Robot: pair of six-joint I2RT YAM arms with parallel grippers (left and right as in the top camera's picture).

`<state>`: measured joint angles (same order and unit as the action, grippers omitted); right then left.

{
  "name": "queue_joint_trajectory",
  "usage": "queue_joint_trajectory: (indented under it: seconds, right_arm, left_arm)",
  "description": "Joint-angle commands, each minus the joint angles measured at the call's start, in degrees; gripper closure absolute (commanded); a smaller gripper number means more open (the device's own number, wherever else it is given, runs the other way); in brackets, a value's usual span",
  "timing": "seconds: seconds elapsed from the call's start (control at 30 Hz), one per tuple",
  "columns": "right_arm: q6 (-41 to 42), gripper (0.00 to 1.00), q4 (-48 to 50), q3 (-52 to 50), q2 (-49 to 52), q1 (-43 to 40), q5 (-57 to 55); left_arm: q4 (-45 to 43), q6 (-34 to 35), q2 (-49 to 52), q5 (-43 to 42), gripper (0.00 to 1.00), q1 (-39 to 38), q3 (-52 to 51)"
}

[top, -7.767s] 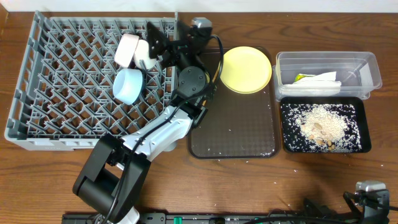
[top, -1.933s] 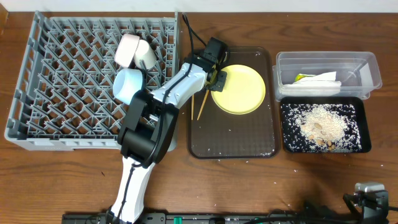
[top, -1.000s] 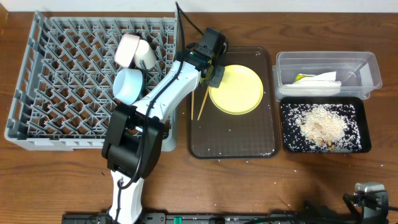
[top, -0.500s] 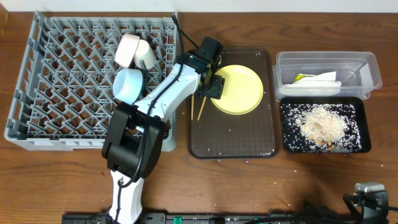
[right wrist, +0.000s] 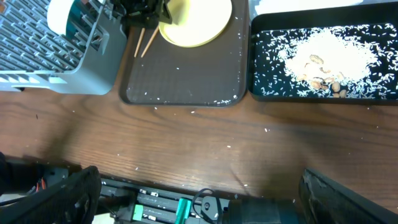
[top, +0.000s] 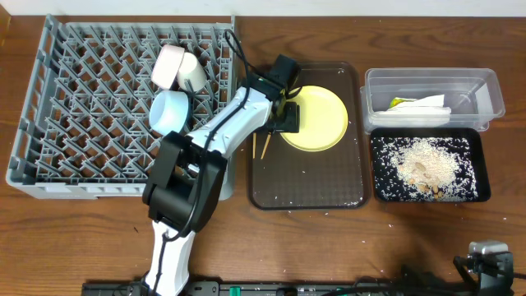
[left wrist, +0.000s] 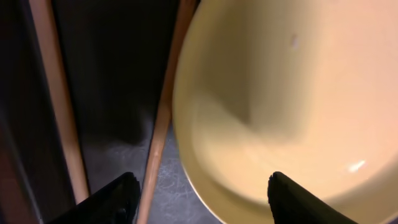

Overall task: Sort waste into correct bins and load items into the dishwasher
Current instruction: 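Grasp the yellow plate's rim with the left gripper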

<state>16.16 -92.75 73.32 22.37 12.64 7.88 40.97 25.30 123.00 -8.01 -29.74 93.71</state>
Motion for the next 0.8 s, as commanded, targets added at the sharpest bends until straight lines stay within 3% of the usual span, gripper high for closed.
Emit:
queue_joint_trajectory:
  seconds: [0.0, 0.27, 0.77]
  right_arm:
    - [0.52, 0.01, -0.07, 0.02, 0.02, -0.74, -0.35]
    - [0.52, 0.01, -0.07, 0.02, 0.02, -0.74, -0.35]
    - [0.52, 0.01, -0.07, 0.02, 0.02, -0.74, -0.35]
  left_arm:
    - [0.37, 5.66, 1.14, -0.52, 0.35, 0.13, -0.55]
    - [0.44, 11.72, 1.31, -0.68, 0.35, 0.04, -0.55]
    - [1.33, 16.48, 1.31, -3.13, 0.35, -1.20, -0.59]
